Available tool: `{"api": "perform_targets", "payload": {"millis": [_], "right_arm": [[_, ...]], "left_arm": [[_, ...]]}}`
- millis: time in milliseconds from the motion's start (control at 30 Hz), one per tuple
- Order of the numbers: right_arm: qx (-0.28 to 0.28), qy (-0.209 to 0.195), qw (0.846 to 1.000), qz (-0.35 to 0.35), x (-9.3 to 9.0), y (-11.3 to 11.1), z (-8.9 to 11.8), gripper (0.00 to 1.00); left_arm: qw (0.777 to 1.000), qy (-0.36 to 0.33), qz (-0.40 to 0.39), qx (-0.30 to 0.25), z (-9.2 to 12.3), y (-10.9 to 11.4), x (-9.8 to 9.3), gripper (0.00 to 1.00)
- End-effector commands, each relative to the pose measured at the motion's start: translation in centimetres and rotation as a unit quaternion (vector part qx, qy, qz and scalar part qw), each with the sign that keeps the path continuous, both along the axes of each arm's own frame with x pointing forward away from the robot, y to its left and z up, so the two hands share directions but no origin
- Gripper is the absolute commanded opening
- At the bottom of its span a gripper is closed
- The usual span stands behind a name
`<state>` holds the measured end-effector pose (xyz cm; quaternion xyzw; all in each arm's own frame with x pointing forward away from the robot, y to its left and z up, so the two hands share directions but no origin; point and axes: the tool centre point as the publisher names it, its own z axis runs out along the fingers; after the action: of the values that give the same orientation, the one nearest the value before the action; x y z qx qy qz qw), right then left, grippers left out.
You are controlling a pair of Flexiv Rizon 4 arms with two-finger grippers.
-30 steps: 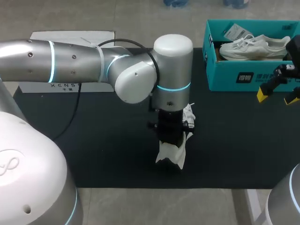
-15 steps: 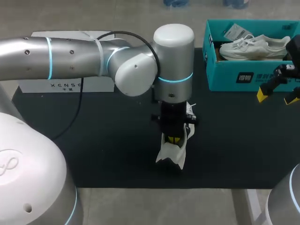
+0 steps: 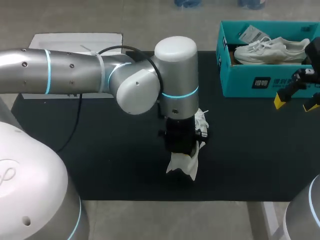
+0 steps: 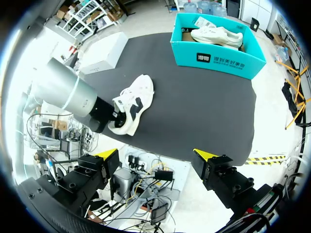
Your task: Take the shoe out of the shoebox, open the shoe tongue, remove and reinsert the insole, then place the shoe into the shoebox
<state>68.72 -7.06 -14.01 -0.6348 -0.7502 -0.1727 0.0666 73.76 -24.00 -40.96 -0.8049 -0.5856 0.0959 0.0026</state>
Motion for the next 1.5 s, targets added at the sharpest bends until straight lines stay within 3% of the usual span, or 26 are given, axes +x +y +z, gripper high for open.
{"api": "perform_targets", "payload": {"millis": [33,467,700,1167,1200,1233,1333,1367,1500], "right_arm": [[-0.001,0.002,1.000,0.000,0.2,0.1,0.0,1.00],[-0.001,0.002,1.000,0.000,0.2,0.1,0.0,1.00],[-0.001,0.002,1.000,0.000,0.2,0.1,0.0,1.00],[-0.001,0.002,1.000,0.000,0.2,0.1,0.0,1.00],[-0.001,0.002,1.000,0.000,0.2,0.1,0.0,1.00],[-0.001,0.002,1.000,0.000,0.2,0.1,0.0,1.00],[-0.001,0.002,1.000,0.000,0.2,0.1,0.0,1.00],[-0.001,0.002,1.000,0.000,0.2,0.1,0.0,1.00],[-0.001,0.002,1.000,0.000,0.2,0.1,0.0,1.00]], "left_arm": [[1.000,-0.002,-0.006,-0.002,-1.8,-0.4,-0.3,0.00],[0.999,-0.029,-0.021,-0.024,2.1,0.0,1.4,0.00],[0.997,-0.054,-0.037,-0.044,3.7,-1.0,3.0,0.00],[0.991,-0.104,-0.056,-0.059,3.4,-2.3,5.7,0.00],[0.991,-0.106,-0.054,-0.062,3.4,-2.3,5.7,0.11],[0.991,-0.107,-0.053,-0.063,3.4,-2.3,5.7,0.45],[0.991,-0.106,-0.048,-0.067,3.3,-2.3,5.8,0.96],[0.991,-0.105,-0.047,-0.066,3.3,-2.1,5.8,1.00],[0.992,-0.104,-0.041,-0.062,3.1,-1.5,5.9,1.00]]}}
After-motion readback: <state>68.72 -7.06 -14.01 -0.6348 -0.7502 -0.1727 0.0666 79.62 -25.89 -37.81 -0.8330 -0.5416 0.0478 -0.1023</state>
